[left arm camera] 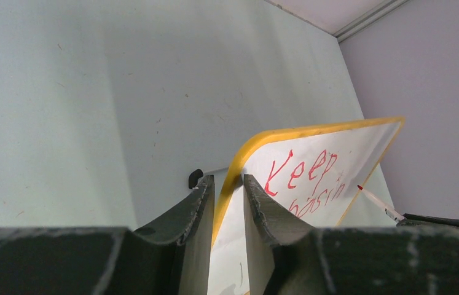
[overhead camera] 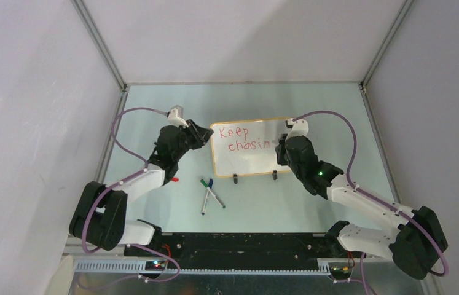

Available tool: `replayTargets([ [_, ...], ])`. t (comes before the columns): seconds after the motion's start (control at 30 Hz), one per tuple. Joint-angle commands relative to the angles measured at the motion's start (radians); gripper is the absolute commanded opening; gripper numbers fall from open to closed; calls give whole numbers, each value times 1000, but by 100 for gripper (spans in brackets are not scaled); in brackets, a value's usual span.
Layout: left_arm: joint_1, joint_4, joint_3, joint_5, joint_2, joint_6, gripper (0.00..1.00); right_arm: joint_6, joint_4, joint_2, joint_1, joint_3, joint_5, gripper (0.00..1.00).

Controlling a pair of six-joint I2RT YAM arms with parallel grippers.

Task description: Write a sentence on the whiteboard

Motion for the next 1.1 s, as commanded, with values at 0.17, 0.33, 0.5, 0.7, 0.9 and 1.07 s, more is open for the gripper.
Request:
replayTargets([
  [0.17, 8, 51, 19, 0, 5, -9, 29, 19, 14, 16, -24, 12, 9, 0],
  [0.33, 7, 49, 16, 1, 2, -8, 28, 22, 8, 23, -27, 17, -2, 0],
  [0.5, 8, 54, 15, 4, 0, -11, 28, 22, 8, 21, -29, 17, -1, 0],
  [0.7, 8, 58, 11, 8, -2, -15, 28, 19, 14, 21, -31, 17, -7, 0],
  [0.9, 7, 59, 10, 11, -3, -15, 29, 16, 22, 24, -31, 17, -16, 0],
  [1.07, 8, 58, 8, 9, -6, -15, 28, 16, 21, 30, -33, 21, -16, 0],
])
